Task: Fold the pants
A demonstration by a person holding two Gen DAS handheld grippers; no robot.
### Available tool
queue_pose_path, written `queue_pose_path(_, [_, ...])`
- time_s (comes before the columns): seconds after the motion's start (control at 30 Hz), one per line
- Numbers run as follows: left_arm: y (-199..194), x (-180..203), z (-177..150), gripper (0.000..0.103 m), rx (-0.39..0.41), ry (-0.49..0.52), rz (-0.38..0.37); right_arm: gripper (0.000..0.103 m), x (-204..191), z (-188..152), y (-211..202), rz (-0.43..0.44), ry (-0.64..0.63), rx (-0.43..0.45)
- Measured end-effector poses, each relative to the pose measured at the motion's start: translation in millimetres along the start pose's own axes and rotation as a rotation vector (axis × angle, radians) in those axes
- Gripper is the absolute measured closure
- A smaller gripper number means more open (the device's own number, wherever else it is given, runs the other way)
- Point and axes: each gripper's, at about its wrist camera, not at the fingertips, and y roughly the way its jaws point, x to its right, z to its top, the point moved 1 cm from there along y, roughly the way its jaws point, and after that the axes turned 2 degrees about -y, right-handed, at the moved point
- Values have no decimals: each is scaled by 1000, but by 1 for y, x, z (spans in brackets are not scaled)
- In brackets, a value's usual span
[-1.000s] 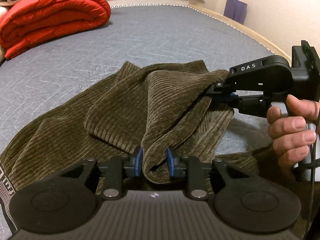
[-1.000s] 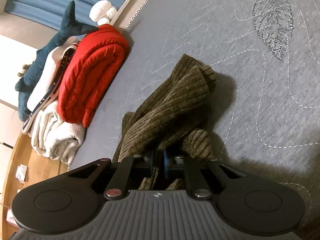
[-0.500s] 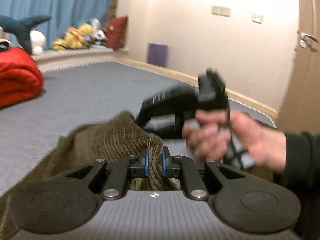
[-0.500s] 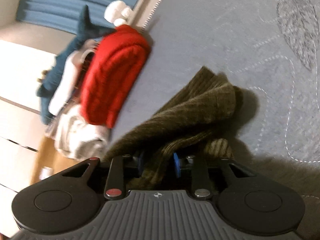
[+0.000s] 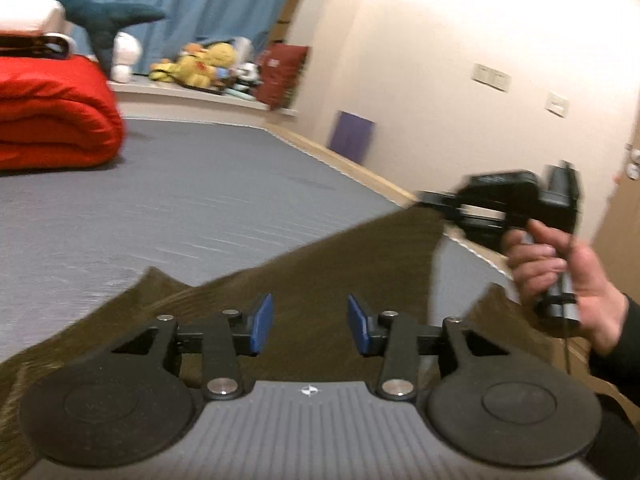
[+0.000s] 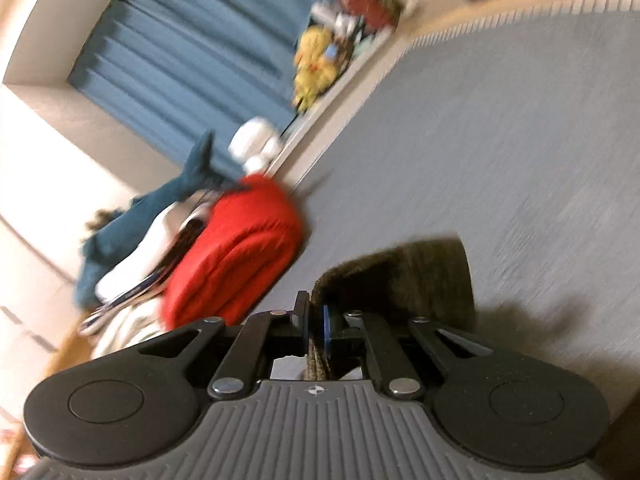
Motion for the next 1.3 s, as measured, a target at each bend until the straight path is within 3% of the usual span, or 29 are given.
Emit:
queue_pose_path(0.13, [-2,-13,8,57,15,-59,60,97,28,28,-33,-133,16,191])
queue_pose_path(0.27, [-3,-21,10,56,3,-86,80,97,84,66,-76,-466,76,549])
queue_pose_path(0.3, [-1,-21,8,55,-11,-88,82,97,103,74,-78,-564,80,585])
queue_pose_path(0.37, [8,-19,2,55,-59,-86,83,97,140,86,-64,-650,36,503])
queue_pose_path(0.47, [28,-11,-12,55,-145,-36,88,91,184,91,-41,-639,21,310])
queue_pose_path(0.53, [39,-4,-23,54,-188,7,90,89,197,90,-36,-664,1,287])
queue_pose_path(0.6, [51,4,-35,49,-228,43,95,71,206,89,-32,-642,19,275])
queue_pose_path(0.67, [61,12,-48,48,-266,84,109,59,222,91,-31,-618,88,250])
queue_pose_path(0.7, [65,15,-54,48,-280,106,121,59,228,92,-31,-618,119,237])
queue_pose_path(0.83, [81,20,-70,48,-306,177,199,59,234,96,-25,-634,155,204])
queue_pose_path(0.87, [85,18,-73,49,-311,184,221,64,233,100,-23,-636,159,201])
queue_pose_path(0.93, [90,17,-77,62,-322,191,250,76,227,113,-18,-626,176,191])
queue_pose_path(0.97, [94,16,-77,79,-329,193,251,84,222,121,-13,-623,176,188])
queue_pose_path(1.0, [96,15,-78,80,-336,192,249,93,214,131,-7,-613,166,186])
queue_pose_path(1.07, [92,14,-74,82,-338,190,239,96,191,152,6,-580,125,188])
queue_pose_path(1.2, [78,16,-56,83,-332,220,179,97,103,189,5,-469,-94,315])
queue_pose_path(1.27, [67,20,-47,83,-351,262,143,97,76,188,-14,-396,-129,415])
queue_pose_path(1.3, [62,21,-44,83,-368,279,124,97,73,182,-23,-403,-126,458])
